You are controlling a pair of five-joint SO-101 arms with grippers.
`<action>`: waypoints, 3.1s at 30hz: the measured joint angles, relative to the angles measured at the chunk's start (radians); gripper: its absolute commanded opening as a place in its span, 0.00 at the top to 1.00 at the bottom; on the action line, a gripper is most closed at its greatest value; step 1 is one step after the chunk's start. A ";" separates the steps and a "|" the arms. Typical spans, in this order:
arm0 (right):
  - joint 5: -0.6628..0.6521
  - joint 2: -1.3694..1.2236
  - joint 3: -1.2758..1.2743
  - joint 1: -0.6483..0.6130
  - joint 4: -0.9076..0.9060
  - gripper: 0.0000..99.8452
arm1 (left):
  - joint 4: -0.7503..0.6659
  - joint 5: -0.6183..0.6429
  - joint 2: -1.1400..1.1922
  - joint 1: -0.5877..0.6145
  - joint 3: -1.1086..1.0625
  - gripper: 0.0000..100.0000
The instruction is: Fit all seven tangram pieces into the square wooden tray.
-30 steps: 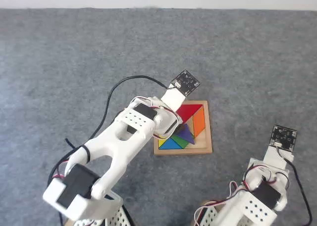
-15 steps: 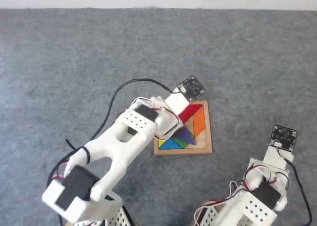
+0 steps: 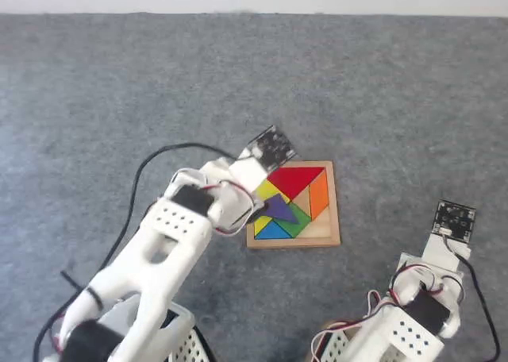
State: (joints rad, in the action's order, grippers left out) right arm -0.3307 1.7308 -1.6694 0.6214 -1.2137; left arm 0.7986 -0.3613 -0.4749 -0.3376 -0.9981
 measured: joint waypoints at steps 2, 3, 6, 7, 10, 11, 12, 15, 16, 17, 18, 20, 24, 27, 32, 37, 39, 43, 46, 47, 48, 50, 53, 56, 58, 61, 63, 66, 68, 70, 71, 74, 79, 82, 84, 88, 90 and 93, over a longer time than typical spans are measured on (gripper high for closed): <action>0.000 0.000 0.000 0.000 0.000 0.89 | 0.000 -0.003 -0.002 0.000 -0.012 0.78; 0.000 0.000 0.000 0.000 0.000 0.89 | 0.000 -0.003 0.003 0.000 -0.012 0.78; 0.000 0.000 0.000 0.000 0.000 0.89 | -0.002 -0.003 0.057 0.000 -0.012 0.78; 0.000 0.000 0.000 0.000 0.000 0.89 | -0.008 -0.003 0.084 0.000 -0.012 0.78; 0.000 0.000 0.000 0.000 0.000 0.89 | -0.035 -0.003 0.180 0.000 0.009 0.78; 0.000 0.000 0.000 0.000 0.000 0.89 | -0.040 0.000 0.209 0.000 0.031 0.78; 0.000 0.000 0.000 0.000 0.000 0.89 | -0.043 0.002 0.236 0.002 0.052 0.78; 0.000 0.000 0.000 0.000 0.000 0.89 | -0.048 0.002 0.296 0.009 0.117 0.78; 0.000 0.000 0.000 0.000 0.000 0.89 | -0.049 0.000 0.310 0.018 0.137 0.78; 0.000 0.000 0.000 0.000 0.000 0.89 | -0.049 -0.005 0.316 0.031 0.152 0.78; 0.000 0.000 0.000 0.000 0.000 0.89 | -0.049 -0.006 0.324 0.048 0.170 0.78; 0.000 0.000 0.000 0.000 0.000 0.89 | -0.049 -0.009 0.334 0.089 0.199 0.78; 0.000 0.000 0.000 0.000 0.000 0.89 | -0.049 -0.026 0.385 0.110 0.250 0.78; 0.000 0.000 0.000 0.000 0.000 0.89 | -0.049 -0.025 0.451 0.098 0.316 0.78; 0.000 0.000 0.000 0.000 0.000 0.89 | -0.054 -0.003 0.582 0.051 0.443 0.78; 0.000 0.000 0.000 0.000 0.000 0.89 | -0.049 0.014 0.658 0.034 0.529 0.79; 0.000 0.000 0.000 0.000 0.000 0.89 | -0.041 0.021 0.661 0.026 0.537 0.79; 0.000 0.000 0.000 0.000 0.000 0.89 | -0.012 0.034 0.655 0.006 0.537 0.79; 0.000 0.000 0.000 0.000 0.000 0.89 | -0.009 0.078 0.575 0.014 0.506 0.79; 0.000 0.000 0.000 0.000 0.000 0.89 | -0.009 0.086 0.526 0.017 0.479 0.79; 0.000 0.000 0.000 0.000 0.000 0.89 | -0.009 0.091 0.471 0.017 0.442 0.79; 0.000 0.000 0.000 0.000 0.000 0.89 | -0.009 0.098 0.348 -0.003 0.341 0.79; 0.000 0.000 0.000 0.000 0.000 0.89 | -0.009 0.106 0.172 -0.040 0.184 0.79; 0.000 0.000 0.000 0.000 0.000 0.89 | -0.009 0.106 0.095 -0.041 0.077 0.79; 0.000 0.000 0.000 0.000 0.000 0.89 | -0.020 0.106 0.094 -0.041 0.031 0.79; 0.000 0.000 0.000 0.000 0.000 0.89 | -0.058 0.106 0.104 -0.021 0.015 0.79; 0.000 0.000 0.000 0.000 0.000 0.89 | -0.077 0.106 0.115 -0.006 0.014 0.79; 0.000 0.000 0.000 0.000 0.000 0.89 | -0.086 0.106 0.129 0.008 0.014 0.79; 0.000 0.000 0.000 0.000 0.000 0.89 | -0.087 0.106 0.129 0.005 0.014 0.79; 0.000 0.000 0.000 0.000 0.000 0.89 | -0.087 0.106 0.129 0.005 0.014 0.79; 0.000 0.000 0.000 0.000 0.000 0.89 | -0.087 0.106 0.129 0.003 0.014 0.79; 0.000 0.000 0.000 0.000 0.000 0.89 | -0.087 0.106 0.129 -0.005 0.014 0.79; -0.002 0.000 0.000 0.000 0.000 0.89 | -0.087 0.112 0.129 -0.023 0.014 0.79; -0.002 0.000 0.000 0.000 0.000 0.89 | -0.087 0.146 0.129 -0.060 0.002 0.79; -0.002 0.000 0.000 0.000 0.000 0.89 | -0.087 0.157 0.129 -0.087 0.000 0.79; -0.002 0.000 0.000 0.000 0.000 0.89 | -0.087 0.173 0.129 -0.089 0.000 0.79; -0.002 0.000 0.000 0.000 0.000 0.89 | -0.087 0.181 0.129 -0.095 0.000 0.79; -0.002 0.000 0.000 0.000 0.000 0.89 | -0.087 0.187 0.144 -0.114 0.000 0.79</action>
State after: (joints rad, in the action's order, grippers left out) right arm -0.3322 1.7308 -1.6694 0.6214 -1.2137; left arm 0.7112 -0.1741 -0.3307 -0.4511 -0.9981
